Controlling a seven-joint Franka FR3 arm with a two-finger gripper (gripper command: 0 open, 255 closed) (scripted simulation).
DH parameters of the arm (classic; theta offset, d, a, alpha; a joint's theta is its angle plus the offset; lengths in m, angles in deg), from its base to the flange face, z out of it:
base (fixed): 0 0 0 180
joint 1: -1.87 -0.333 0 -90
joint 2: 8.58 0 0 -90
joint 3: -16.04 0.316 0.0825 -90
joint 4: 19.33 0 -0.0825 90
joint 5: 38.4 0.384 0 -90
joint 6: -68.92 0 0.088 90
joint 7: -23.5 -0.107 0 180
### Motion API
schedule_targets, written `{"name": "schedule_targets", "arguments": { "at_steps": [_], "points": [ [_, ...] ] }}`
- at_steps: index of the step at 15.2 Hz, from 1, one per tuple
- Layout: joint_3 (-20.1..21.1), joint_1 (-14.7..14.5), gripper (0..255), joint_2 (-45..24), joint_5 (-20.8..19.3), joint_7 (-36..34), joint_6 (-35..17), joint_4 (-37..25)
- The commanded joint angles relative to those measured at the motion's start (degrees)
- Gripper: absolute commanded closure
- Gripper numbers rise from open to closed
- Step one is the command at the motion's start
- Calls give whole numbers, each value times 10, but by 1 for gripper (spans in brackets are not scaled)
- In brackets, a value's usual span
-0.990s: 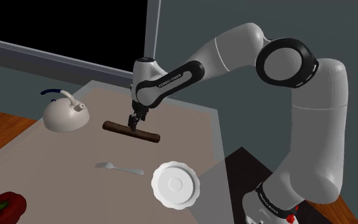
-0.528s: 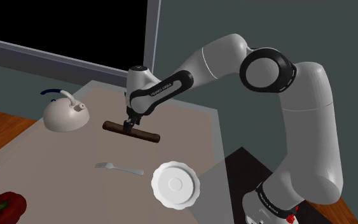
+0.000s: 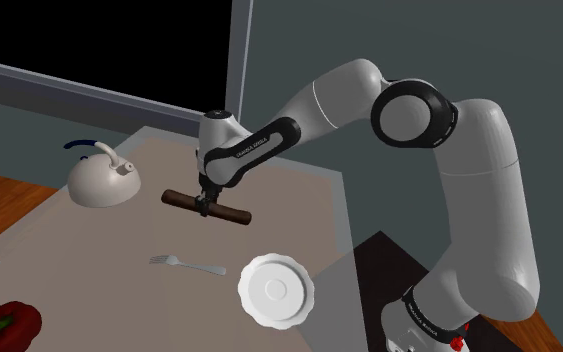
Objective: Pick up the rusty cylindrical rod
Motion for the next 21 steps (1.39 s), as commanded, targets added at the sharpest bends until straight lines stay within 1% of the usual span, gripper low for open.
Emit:
{"name": "schedule_targets", "arguments": {
  "at_steps": [1,6,21],
  "points": [
    [0,0,255,0,0,0,0,0],
    [0,0,255,0,0,0,0,-1],
    [15,11,255,78,18,10,76,0]
  ]
}}
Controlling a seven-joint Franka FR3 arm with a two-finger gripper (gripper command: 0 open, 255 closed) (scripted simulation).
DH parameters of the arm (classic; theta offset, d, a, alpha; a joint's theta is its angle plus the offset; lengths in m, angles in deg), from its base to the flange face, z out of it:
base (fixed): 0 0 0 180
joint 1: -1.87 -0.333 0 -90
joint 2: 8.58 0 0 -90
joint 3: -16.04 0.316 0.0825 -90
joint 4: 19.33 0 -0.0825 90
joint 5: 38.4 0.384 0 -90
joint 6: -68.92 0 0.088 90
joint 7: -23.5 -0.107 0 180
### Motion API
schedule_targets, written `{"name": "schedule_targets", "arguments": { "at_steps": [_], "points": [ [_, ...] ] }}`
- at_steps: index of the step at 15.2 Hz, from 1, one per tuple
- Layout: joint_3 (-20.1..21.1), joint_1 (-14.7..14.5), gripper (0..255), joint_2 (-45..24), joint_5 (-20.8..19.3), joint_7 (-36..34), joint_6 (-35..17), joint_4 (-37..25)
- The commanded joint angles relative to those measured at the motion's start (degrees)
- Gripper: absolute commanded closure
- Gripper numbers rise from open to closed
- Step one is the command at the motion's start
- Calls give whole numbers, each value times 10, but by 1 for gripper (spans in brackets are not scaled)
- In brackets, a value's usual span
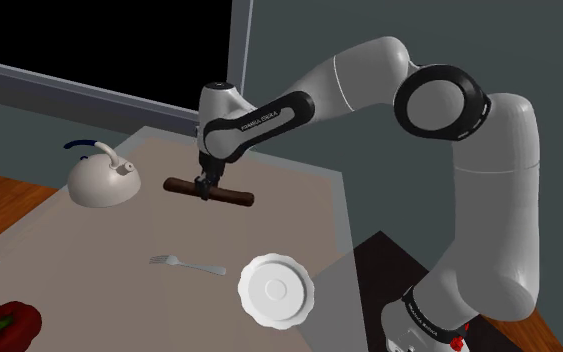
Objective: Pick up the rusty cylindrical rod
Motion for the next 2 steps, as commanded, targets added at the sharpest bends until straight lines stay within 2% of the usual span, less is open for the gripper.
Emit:
{"name": "schedule_targets", "arguments": {
  "at_steps": [1,2],
  "points": [
    [1,1,255,8,2,0,6,1],
    [1,1,255,8,2,0,6,1]
  ]
}}
